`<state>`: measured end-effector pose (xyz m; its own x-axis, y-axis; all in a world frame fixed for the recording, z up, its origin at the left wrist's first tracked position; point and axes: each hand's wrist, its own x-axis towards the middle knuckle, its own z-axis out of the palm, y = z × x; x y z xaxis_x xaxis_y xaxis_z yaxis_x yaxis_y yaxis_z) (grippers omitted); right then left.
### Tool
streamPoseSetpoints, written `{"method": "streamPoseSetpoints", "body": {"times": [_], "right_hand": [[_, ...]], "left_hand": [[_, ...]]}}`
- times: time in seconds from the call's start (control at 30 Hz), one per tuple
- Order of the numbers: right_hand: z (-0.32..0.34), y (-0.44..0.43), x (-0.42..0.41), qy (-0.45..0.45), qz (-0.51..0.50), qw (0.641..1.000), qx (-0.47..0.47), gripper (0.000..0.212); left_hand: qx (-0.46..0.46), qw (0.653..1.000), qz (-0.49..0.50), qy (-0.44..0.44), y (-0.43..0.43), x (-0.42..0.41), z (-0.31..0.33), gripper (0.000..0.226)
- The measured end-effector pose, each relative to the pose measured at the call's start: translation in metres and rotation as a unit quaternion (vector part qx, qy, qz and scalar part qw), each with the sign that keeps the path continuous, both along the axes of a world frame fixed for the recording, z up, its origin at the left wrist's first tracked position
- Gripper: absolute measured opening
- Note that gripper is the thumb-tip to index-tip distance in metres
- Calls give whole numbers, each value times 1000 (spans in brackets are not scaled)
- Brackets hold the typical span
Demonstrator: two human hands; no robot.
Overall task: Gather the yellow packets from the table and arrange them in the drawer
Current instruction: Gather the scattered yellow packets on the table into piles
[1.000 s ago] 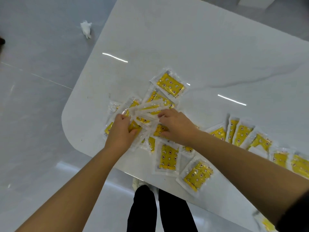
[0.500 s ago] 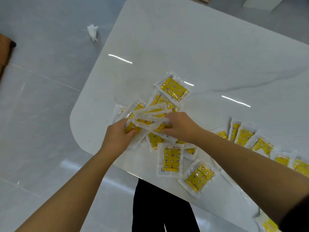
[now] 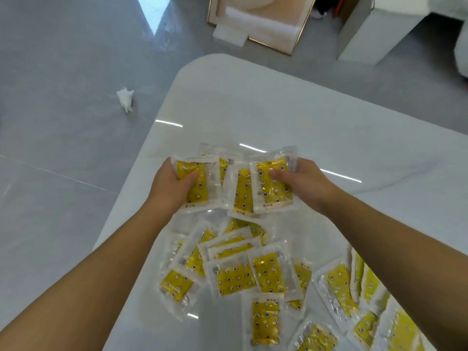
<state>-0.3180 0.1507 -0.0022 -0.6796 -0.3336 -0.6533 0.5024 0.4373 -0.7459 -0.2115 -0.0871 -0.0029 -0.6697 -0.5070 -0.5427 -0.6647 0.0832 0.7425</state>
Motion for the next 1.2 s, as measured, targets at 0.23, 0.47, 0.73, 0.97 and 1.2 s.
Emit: {"method": "streamPoseSetpoints", "body": {"times": [0.23,0.47,0.73,0.97,1.2], "right_hand": [[-12,-19,-79,-22,-135,990,-42,21],[-34,-26,-139,48,-223,973,25,24],[-67,-9,-139,120,-113,959,230,56],[-61,-1,-79,290,68,896,330,58],[-58,3,29,288,251,883,274,48]], "left_hand": [[21,998,45,27,-27,-103,-27,27],[33,999,18,31,-23,-179,-46,29],[4,996,-88,-26,-1,-183,-80,34],[-85,991,-99,-40,18,-127,-65,39],[-104,963,-235,-80,38,-8,-58,18]]}}
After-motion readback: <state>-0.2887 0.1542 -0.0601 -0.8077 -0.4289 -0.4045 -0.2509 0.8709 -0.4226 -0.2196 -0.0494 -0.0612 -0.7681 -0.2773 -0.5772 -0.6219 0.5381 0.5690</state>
